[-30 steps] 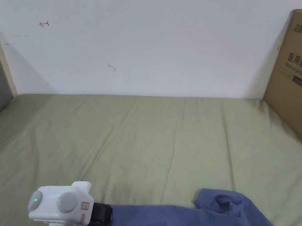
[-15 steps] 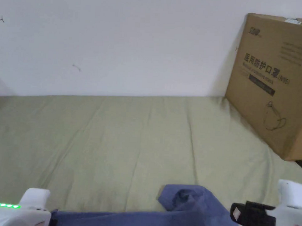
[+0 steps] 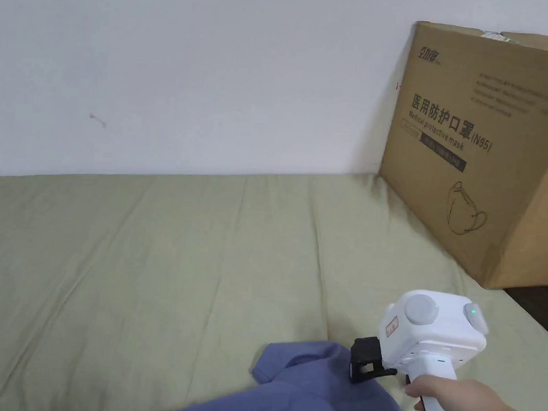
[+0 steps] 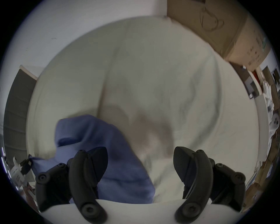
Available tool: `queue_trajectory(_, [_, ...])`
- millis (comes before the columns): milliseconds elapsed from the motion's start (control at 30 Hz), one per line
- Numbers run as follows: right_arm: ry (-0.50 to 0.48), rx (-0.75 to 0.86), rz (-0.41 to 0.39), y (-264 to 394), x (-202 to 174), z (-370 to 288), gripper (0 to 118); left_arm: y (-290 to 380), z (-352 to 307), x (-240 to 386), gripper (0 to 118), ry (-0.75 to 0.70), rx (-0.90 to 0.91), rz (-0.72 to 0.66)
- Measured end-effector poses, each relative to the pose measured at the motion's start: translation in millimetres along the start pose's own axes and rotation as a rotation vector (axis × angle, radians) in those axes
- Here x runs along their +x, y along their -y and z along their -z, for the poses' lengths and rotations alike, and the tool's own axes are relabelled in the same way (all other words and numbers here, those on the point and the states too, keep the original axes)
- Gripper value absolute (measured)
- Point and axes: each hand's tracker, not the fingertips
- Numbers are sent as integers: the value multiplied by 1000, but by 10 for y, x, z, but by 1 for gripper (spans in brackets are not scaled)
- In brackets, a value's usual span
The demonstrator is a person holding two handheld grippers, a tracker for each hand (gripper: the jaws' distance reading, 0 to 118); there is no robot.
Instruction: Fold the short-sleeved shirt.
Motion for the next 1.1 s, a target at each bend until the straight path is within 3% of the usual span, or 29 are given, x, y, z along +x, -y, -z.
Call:
queue_trajectory(67, [6, -8, 9, 24, -6, 75, 93, -2, 9, 15, 2, 0, -8, 7])
queue_trajectory(133, [52, 31, -57, 85, -122, 19, 89, -19, 13, 40, 2, -4, -8, 23])
queue_trajectory(200, [85, 33, -163, 191, -282, -36, 76, -26, 4, 63, 2, -5, -8, 32])
queue_trajectory(300, [48, 41, -242, 352, -464, -95, 28, -23, 4, 50, 2, 6, -8, 28])
queue_trajectory(333, [44, 39, -255, 383, -491, -102, 4, -19, -4, 46, 1, 12, -9, 21])
queue_trajectory(433, [-17, 59, -233, 455, -455, -207, 3, 14, -65, -8, 1, 30, -5, -24])
queue_trajectory(500, [-108, 77, -192, 525, -380, -405, 2, 24, -190, -38, 1, 52, 35, -66])
queue_trajectory(700, [-205, 283, -183, 773, -194, -1656, 1, -114, -861, 6, 1, 116, 163, -64])
queue_trajectory(1100, [-198, 677, -226, 996, -150, -4240, 1, -914, -2901, 12, 1, 122, 507, -48])
